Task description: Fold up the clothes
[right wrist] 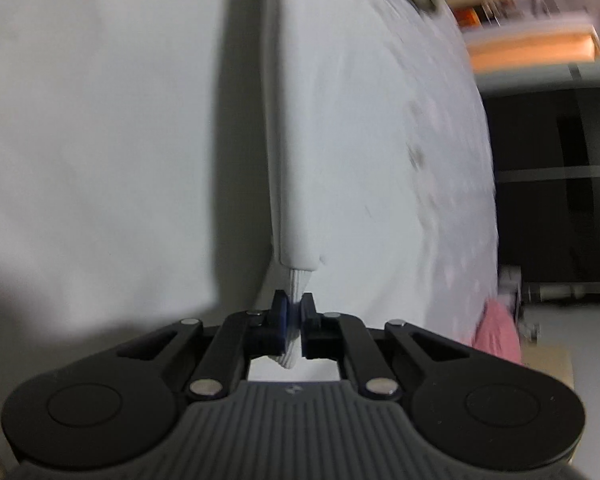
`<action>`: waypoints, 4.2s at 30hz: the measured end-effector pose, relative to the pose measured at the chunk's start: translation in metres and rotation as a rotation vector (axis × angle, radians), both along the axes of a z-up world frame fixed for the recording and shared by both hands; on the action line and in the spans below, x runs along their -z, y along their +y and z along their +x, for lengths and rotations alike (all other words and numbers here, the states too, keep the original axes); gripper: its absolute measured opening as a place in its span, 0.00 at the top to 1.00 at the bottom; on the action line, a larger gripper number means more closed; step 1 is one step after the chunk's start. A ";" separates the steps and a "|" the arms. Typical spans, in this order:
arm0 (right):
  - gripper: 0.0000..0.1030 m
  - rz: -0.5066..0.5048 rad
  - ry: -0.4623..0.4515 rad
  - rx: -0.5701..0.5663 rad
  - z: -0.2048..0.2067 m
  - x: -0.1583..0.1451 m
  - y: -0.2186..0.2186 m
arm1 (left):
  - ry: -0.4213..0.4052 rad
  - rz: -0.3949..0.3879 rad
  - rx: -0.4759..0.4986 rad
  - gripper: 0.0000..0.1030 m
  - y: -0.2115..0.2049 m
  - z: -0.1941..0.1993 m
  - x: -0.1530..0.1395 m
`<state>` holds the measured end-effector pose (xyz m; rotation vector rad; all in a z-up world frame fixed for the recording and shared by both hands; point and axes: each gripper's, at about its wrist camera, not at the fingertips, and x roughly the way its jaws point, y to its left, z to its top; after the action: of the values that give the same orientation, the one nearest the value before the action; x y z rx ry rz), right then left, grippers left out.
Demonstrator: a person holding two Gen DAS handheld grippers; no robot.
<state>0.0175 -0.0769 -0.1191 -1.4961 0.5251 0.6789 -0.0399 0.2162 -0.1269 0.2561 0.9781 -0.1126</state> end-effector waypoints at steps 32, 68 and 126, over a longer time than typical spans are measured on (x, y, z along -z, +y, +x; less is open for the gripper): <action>0.60 0.540 0.286 0.261 0.057 -0.046 0.005 | -0.190 0.076 0.043 0.59 -0.014 0.069 -0.035; 0.67 0.555 0.076 0.488 0.090 -0.037 -0.055 | -0.030 0.056 -0.015 0.47 0.012 0.064 -0.013; 0.41 0.906 0.537 0.196 0.115 0.022 0.088 | -0.411 -0.164 0.043 0.50 0.035 0.173 -0.031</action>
<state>0.1327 0.0112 -0.1413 -0.4005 0.6360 0.9919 0.1336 0.2517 -0.0964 0.1411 0.5514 -0.1712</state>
